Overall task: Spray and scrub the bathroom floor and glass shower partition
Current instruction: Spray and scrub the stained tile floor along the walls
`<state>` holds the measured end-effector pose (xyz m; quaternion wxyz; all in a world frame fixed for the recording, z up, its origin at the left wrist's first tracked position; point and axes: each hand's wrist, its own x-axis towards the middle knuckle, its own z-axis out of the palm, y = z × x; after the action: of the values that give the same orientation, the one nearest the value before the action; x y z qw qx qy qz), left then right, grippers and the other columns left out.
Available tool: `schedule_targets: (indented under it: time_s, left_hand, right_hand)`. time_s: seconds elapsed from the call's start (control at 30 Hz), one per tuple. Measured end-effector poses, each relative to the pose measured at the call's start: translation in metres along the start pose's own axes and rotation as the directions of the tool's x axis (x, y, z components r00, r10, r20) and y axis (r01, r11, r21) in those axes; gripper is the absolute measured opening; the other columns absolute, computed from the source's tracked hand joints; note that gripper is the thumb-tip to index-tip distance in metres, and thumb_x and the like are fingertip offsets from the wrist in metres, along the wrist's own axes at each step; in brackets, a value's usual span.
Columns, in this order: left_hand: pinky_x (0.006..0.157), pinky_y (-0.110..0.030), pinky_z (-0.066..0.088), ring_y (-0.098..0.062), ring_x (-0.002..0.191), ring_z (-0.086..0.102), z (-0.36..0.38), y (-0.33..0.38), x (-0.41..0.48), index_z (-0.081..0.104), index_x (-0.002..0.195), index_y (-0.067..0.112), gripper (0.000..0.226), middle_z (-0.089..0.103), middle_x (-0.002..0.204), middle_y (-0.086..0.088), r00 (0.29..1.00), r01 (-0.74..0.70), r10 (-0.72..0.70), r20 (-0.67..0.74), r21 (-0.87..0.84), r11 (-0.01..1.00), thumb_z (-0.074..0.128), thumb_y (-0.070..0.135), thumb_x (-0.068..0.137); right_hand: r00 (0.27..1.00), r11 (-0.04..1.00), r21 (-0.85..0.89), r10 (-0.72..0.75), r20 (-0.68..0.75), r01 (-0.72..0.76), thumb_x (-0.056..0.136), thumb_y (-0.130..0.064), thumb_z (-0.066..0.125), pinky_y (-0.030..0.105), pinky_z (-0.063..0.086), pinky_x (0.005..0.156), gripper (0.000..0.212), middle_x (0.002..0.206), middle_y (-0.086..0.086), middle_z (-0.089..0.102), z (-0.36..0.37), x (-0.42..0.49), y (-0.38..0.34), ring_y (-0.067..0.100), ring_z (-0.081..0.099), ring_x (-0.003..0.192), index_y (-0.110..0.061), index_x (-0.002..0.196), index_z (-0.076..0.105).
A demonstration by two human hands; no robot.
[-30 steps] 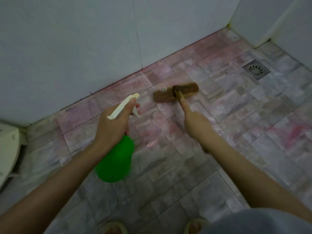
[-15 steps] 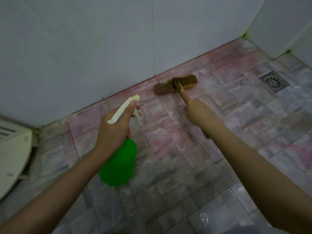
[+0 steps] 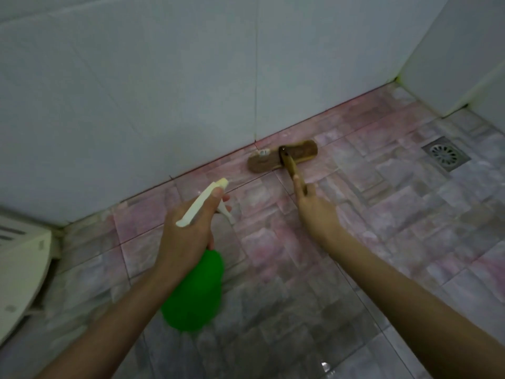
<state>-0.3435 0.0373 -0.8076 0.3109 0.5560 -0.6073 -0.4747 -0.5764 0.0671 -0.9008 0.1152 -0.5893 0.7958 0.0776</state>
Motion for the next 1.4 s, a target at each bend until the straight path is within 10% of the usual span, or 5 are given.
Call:
schedule_targets:
  time_s: [0.7, 0.83, 1.0, 1.13, 1.4]
  left_hand:
    - [0.045, -0.016, 0.042, -0.013, 0.039, 0.052, -0.013, 0.002, 0.021, 0.076, 0.093, 0.034, 0.031, 0.074, 0.081, -0.022, 1.0, 0.013, -0.013, -0.022, -0.013, 1.0, 0.05, 0.049, 0.099]
    - [0.048, -0.022, 0.044, -0.015, 0.038, 0.052, -0.019, -0.001, 0.024, 0.076, 0.084, 0.036, 0.034, 0.071, 0.077, -0.028, 0.999, 0.001, -0.002, -0.04, -0.024, 1.0, 0.051, 0.055, 0.097]
    - [0.049, -0.025, 0.045, -0.017, 0.04, 0.053, -0.023, -0.006, 0.031, 0.075, 0.084, 0.049, 0.028, 0.072, 0.087, -0.029, 0.998, 0.013, -0.017, -0.061, -0.062, 0.998, 0.052, 0.064, 0.091]
    - [0.05, -0.027, 0.046, -0.016, 0.038, 0.051, -0.025, -0.005, 0.031, 0.074, 0.087, 0.043, 0.029, 0.074, 0.091, -0.026, 0.999, 0.008, -0.011, -0.053, -0.054, 0.999, 0.051, 0.059, 0.094]
    - [0.048, -0.024, 0.045, -0.02, 0.04, 0.051, -0.013, 0.0, 0.036, 0.076, 0.081, 0.044, 0.031, 0.072, 0.084, -0.028, 1.0, -0.004, 0.003, -0.021, -0.082, 0.997, 0.052, 0.059, 0.095]
  right_hand:
    - [0.98, 0.98, -0.017, -0.197, -0.023, 0.197, 0.097, -0.004, 0.037, 0.039, 0.041, 0.057, 0.068, 0.104, 0.023, 0.055, 0.005, 0.039, 0.026, 0.037, 0.06, 0.075, -0.021, 0.154, 0.003]
    - [0.995, 0.99, 0.132, 0.059, -0.085, -0.047, 0.094, -0.001, 0.037, 0.038, 0.038, 0.059, 0.069, 0.098, 0.022, 0.063, -0.018, 0.068, 0.023, 0.034, 0.058, 0.075, -0.018, 0.154, 0.007]
    - [0.961, 0.962, 0.012, -0.272, -0.048, 0.273, 0.095, -0.007, 0.042, 0.035, 0.033, 0.057, 0.074, 0.086, 0.015, 0.058, 0.009, 0.055, -0.004, 0.03, 0.055, 0.068, -0.027, 0.153, -0.001]
    - [0.994, 0.989, 0.142, 0.056, -0.094, -0.043, 0.097, -0.009, 0.039, 0.04, 0.047, 0.068, 0.067, 0.096, 0.022, 0.064, -0.011, 0.086, 0.046, 0.037, 0.062, 0.082, -0.028, 0.153, 0.008]
    - [0.992, 0.995, 0.101, -0.004, -0.123, 0.017, 0.095, -0.008, 0.041, 0.037, 0.044, 0.06, 0.073, 0.091, 0.019, 0.064, 0.006, 0.092, 0.062, 0.03, 0.056, 0.068, -0.032, 0.153, 0.004]
